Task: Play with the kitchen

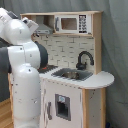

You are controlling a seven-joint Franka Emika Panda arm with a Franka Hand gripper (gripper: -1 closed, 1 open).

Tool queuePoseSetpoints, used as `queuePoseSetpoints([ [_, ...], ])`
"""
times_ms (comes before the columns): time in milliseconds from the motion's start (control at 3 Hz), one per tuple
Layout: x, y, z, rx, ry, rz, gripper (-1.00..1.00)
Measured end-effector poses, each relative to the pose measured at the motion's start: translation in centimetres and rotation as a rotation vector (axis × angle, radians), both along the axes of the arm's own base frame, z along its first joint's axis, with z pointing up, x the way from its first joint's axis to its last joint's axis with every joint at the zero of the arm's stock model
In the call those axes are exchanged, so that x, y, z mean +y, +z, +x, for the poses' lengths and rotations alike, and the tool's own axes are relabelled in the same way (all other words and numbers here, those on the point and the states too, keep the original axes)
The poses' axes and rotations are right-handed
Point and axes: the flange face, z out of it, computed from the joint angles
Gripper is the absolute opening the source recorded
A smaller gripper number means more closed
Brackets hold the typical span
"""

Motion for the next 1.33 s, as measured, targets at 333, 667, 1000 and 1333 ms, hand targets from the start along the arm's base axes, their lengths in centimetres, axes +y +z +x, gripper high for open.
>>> queuePoseSetpoints([
  [333,-2.4,-0.3,2.5,0.047,-0.037,0.096,1.0],
  [667,-4.7,-1.4,4.8,0.101,-0.081,0.174,1.0],
  [1000,-6.8,-3.4,6.5,0.164,-0.151,0.219,1.0],
  [1333,-8.1,-5.6,7.4,0.216,-0.219,0.237,1.0],
])
